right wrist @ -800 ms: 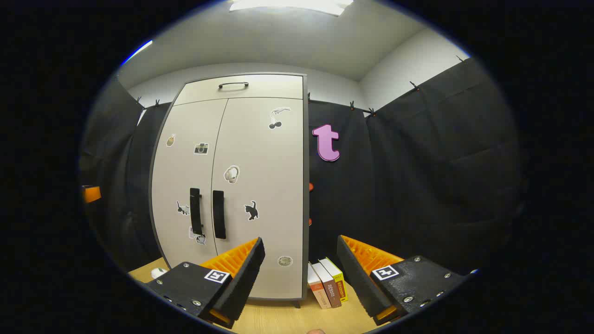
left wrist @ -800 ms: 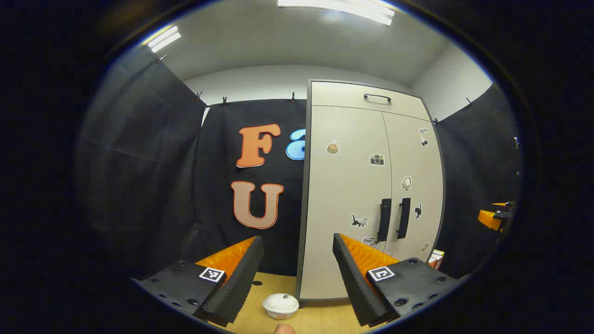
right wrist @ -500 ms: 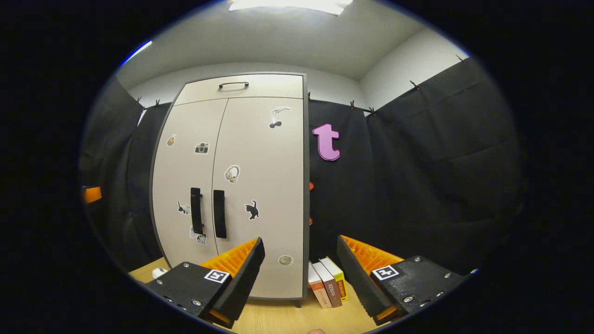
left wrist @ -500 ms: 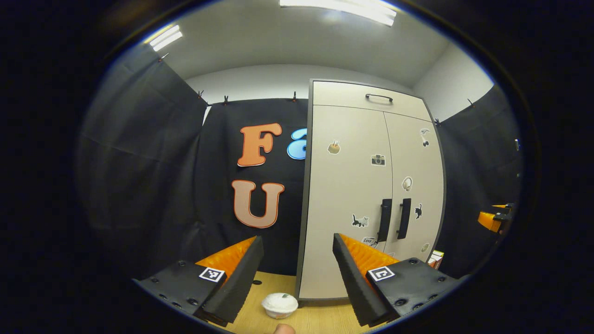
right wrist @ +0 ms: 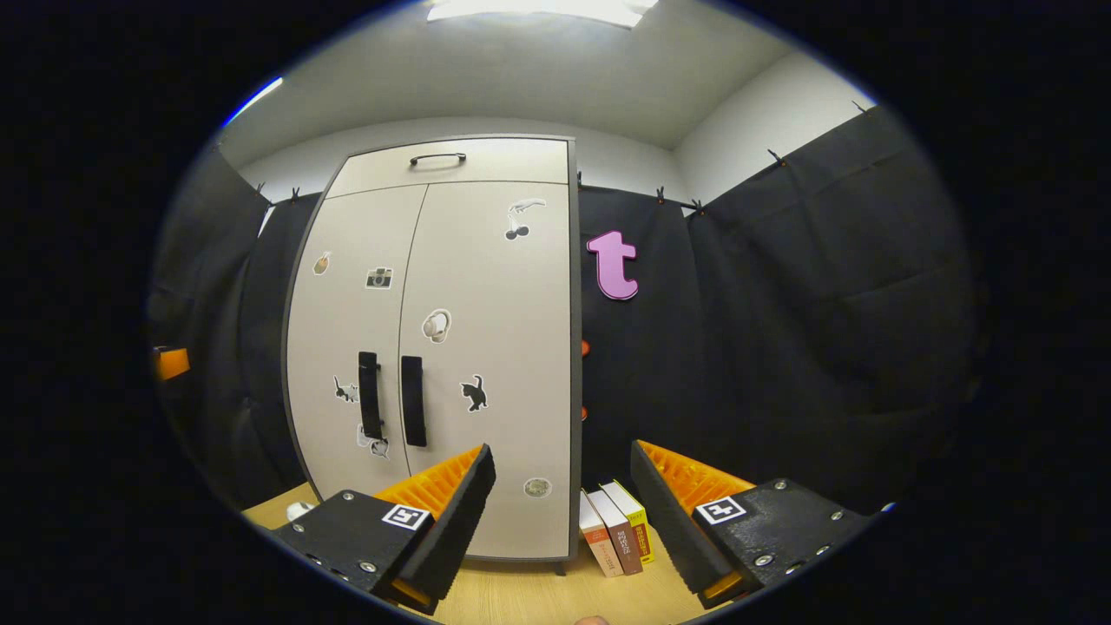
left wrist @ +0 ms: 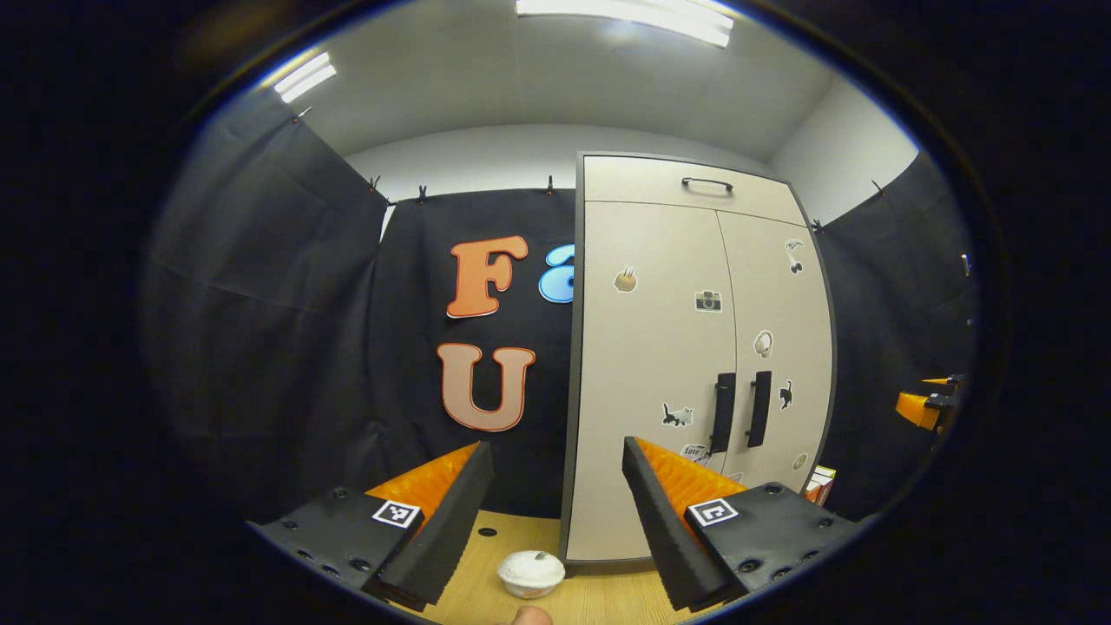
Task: Open the right door of the double-door shoe cabinet with the right hand, and open the left door with the left hand.
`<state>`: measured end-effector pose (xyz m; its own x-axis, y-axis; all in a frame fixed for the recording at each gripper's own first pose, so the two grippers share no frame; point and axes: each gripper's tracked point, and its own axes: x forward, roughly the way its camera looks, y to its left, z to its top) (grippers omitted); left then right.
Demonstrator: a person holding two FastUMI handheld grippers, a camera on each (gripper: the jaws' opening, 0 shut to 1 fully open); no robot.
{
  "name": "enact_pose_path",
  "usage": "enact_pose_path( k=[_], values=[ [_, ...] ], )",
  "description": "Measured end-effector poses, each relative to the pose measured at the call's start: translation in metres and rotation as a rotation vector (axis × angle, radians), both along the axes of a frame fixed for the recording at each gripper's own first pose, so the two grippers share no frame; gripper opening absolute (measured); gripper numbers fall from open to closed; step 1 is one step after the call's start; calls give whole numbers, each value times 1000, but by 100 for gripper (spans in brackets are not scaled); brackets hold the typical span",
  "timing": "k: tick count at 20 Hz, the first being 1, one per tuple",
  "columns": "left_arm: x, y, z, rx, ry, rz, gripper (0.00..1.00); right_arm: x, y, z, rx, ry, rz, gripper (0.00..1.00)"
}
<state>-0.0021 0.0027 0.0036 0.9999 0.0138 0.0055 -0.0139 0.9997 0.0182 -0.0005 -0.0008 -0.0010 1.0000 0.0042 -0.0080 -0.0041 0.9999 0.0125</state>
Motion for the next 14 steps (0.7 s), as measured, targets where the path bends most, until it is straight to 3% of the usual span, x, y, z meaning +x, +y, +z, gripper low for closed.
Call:
enact_pose_path(
  k=[14],
  values=[
    [-8, 4, -1, 6, -5, -7, 96, 29, 51, -2, 35, 29, 67, 96]
  ],
)
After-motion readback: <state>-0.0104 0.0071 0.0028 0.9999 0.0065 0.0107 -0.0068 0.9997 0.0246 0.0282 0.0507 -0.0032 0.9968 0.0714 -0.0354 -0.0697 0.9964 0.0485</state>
